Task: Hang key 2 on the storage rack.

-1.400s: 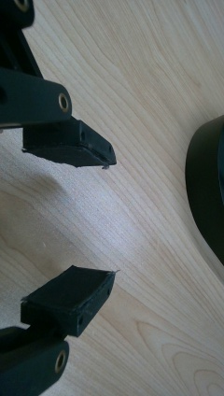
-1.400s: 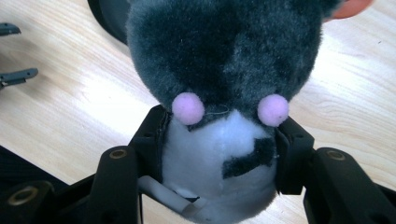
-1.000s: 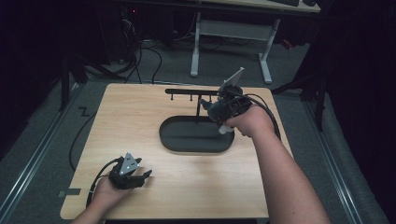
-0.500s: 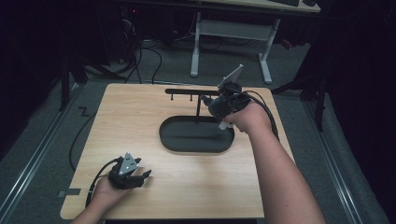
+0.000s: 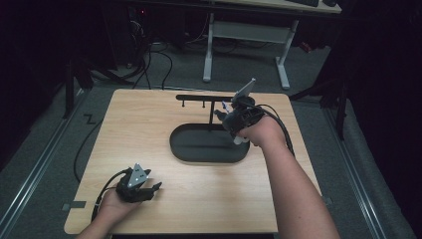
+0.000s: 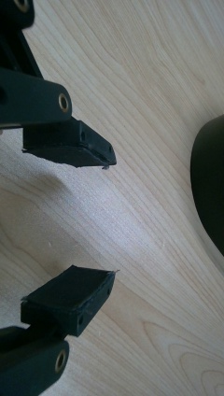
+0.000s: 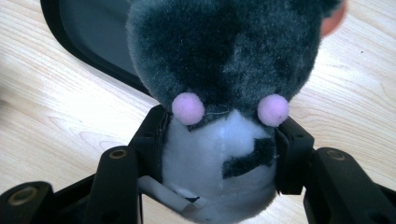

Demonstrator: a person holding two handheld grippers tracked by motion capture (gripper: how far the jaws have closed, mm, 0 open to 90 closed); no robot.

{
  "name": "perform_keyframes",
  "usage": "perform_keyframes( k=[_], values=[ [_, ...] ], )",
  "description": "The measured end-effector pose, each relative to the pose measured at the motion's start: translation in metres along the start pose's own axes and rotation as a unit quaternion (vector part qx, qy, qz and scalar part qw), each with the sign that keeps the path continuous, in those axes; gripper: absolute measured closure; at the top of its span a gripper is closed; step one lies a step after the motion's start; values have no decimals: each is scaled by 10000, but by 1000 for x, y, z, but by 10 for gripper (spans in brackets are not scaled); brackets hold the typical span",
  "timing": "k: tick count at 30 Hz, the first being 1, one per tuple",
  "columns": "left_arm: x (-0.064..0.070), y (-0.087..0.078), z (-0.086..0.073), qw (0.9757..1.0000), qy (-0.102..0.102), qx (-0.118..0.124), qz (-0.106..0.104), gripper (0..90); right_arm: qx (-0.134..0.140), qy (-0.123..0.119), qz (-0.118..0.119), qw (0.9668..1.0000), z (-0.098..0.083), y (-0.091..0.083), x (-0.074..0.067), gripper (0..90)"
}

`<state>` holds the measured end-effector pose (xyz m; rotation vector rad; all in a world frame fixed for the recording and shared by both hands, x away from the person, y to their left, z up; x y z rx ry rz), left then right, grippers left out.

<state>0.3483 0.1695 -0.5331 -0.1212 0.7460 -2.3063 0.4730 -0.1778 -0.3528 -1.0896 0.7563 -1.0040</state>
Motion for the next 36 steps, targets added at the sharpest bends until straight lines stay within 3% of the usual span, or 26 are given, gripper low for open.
perform_keyframes(
  k=[13, 29, 36],
  values=[
    [1, 1, 0, 10000, 8, -7, -37, 383, -83, 22, 83, 9999, 3, 28, -1, 478],
    [1, 2, -1, 10000, 41, -37, -73, 384, -46, 74, 129, 9999, 8, 44, -1, 459],
    [2, 2, -1, 9999, 54, -58, -105, 384, 104, 128, 154, 9997, 11, 45, -1, 326]
  ],
)
Point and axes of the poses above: each handheld gripper's, and its own axes: y roughly forward along the jaws, z roughly out of its top, x roughly to its right, the point moved 1 cm from there along y, roughly forward along the jaws, and after that the axes turned 7 degrees about x, right-handed, at the moved point
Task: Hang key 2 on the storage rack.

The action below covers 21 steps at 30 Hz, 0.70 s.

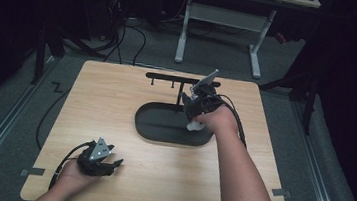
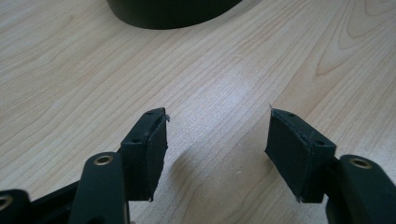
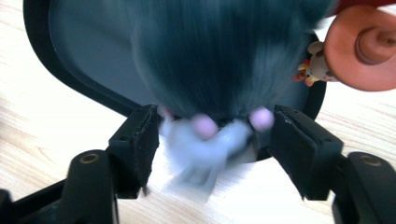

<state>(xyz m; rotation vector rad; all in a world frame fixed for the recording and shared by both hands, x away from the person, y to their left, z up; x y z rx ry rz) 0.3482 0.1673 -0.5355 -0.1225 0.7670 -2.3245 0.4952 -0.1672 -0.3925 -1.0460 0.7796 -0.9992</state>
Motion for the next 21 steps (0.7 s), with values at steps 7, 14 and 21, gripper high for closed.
perform_keyframes(
  k=[7, 14, 21],
  values=[
    [0, 0, 0, 10000, 0, -4, -11, 385, 65, 23, 18, 10000, -1, -3, -1, 326],
    [1, 1, 0, 10000, 19, -1, -27, 385, 90, 65, 31, 9999, -13, -3, 1, 337],
    [3, 3, 2, 10000, 45, -9, -71, 384, 310, 97, 22, 9995, -40, -4, 6, 341]
  ],
)
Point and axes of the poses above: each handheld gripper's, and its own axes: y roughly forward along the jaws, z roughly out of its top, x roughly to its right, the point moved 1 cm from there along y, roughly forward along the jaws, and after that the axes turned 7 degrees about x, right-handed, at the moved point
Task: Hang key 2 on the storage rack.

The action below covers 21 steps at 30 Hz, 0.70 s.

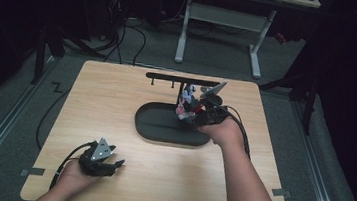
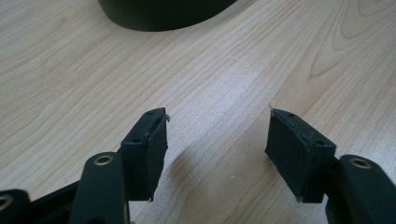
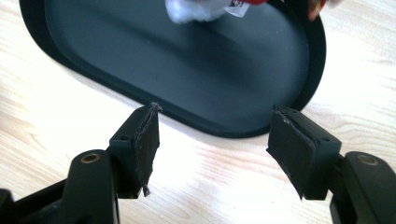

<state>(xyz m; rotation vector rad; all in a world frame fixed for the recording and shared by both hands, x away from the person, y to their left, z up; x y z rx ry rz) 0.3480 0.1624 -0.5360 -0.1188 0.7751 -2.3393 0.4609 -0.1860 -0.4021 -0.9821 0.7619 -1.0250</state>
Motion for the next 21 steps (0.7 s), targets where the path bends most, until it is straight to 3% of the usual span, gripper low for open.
perform_keyframes(
  k=[2, 7, 14, 17, 18, 21],
  values=[
    [1, 1, 0, 10000, 21, -9, -2, 385, 108, 62, 113, 9999, -16, 1, 1, 343],
    [3, 2, 1, 10000, 50, -14, -12, 384, 318, -18, 10, 9995, -37, 2, 1, 343],
    [6, 2, 2, 10000, 95, -7, -22, 384, 887, 85, 105, 9960, -82, 12, 12, 326],
    [9, 2, 2, 9999, 133, -23, -47, 383, 1342, 111, 52, 9909, -113, 21, 22, 323],
    [9, 2, 2, 9999, 133, -23, -47, 383, 1342, 111, 52, 9909, -113, 21, 22, 323],
    [10, 3, 2, 9999, 142, -40, -55, 383, 1685, 95, 50, 9856, -139, 30, 27, 311]
  ],
)
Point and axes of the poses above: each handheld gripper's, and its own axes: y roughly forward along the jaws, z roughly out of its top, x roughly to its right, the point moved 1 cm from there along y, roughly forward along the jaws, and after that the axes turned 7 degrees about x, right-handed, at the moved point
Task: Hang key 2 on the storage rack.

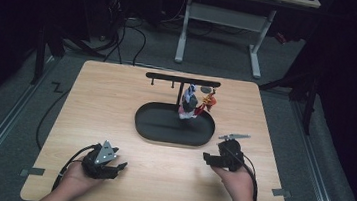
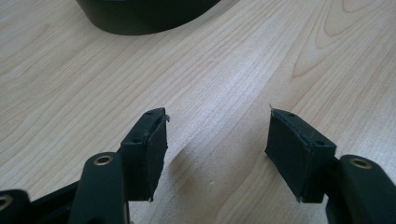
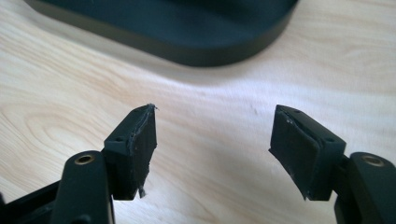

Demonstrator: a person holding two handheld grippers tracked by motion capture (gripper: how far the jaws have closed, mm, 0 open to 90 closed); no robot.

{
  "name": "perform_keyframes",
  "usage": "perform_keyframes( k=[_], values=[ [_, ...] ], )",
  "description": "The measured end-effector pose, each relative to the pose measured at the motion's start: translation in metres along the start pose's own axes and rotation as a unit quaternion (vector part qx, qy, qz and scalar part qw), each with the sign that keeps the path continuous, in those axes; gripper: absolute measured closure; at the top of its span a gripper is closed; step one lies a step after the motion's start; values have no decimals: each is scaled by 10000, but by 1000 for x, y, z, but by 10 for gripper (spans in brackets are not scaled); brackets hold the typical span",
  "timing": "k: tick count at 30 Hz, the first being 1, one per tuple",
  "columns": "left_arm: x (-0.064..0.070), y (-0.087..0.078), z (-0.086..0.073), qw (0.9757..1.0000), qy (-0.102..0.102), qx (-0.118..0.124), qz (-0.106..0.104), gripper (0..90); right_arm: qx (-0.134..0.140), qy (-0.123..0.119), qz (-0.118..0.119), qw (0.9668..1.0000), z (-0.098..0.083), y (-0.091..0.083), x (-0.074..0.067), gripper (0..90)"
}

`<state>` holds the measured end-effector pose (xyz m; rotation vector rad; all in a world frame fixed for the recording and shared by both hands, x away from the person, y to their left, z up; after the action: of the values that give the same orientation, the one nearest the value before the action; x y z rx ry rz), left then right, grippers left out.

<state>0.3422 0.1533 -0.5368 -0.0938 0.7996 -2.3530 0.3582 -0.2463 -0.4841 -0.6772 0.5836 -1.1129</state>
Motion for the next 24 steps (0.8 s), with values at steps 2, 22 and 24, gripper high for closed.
perform_keyframes(
  k=[2, 22, 24],
  values=[
    [1, 0, 0, 10000, 4, -3, -7, 384, 223, -122, -113, 9996, -15, -1, 2, 306],
    [13, -2, 6, 9996, -109, 172, -188, 369, 1241, -375, -231, 9913, -77, -2, -18, 203],
    [11, -4, 4, 9996, -145, 181, -175, 369, 1241, -362, -177, 9915, -77, 0, -19, 203]
  ],
)
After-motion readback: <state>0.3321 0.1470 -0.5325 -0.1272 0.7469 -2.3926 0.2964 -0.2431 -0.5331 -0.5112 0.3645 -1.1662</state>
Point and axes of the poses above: each handheld gripper's, and its own axes: y roughly forward along the jaws, z roughly out of its top, x roughly to its right, the point moved 1 cm from there along y, roughly forward along the jaws, and after that the axes turned 7 degrees about x, right-handed, at the moved point
